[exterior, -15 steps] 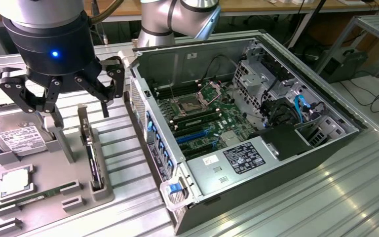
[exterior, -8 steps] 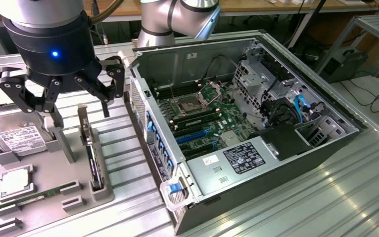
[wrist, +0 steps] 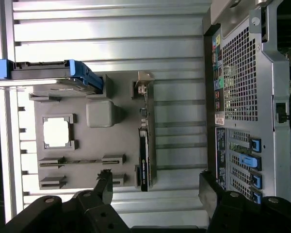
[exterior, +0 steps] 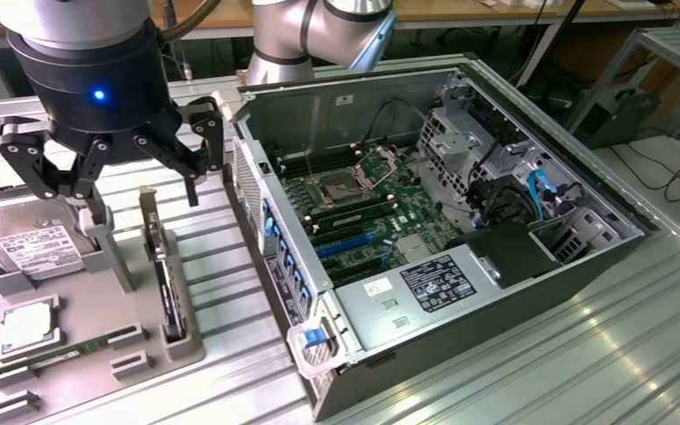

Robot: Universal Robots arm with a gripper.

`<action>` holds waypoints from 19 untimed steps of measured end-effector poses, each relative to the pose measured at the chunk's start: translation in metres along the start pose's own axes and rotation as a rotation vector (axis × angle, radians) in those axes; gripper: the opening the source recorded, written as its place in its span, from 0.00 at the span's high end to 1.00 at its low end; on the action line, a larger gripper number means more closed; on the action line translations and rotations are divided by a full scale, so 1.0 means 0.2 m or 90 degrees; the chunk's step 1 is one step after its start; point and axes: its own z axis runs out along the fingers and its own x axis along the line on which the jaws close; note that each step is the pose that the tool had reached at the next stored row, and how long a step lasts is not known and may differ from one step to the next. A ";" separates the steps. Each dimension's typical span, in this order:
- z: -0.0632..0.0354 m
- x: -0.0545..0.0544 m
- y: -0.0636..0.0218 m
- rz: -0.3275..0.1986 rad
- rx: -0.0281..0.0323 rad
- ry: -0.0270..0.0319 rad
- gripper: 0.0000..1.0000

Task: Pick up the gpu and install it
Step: 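Pick up the gpu and move the gpu toward the slot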

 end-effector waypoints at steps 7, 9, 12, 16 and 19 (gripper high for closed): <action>0.018 0.00 0.000 -0.014 -0.0037 0.0010 0.19; 0.023 0.00 -0.001 -0.016 -0.0039 0.0009 0.19; 0.030 0.00 -0.001 -0.021 -0.0037 0.0011 0.19; 0.039 0.00 -0.002 -0.023 -0.0036 0.0014 0.19; 0.043 0.00 -0.002 -0.024 -0.0037 0.0013 0.19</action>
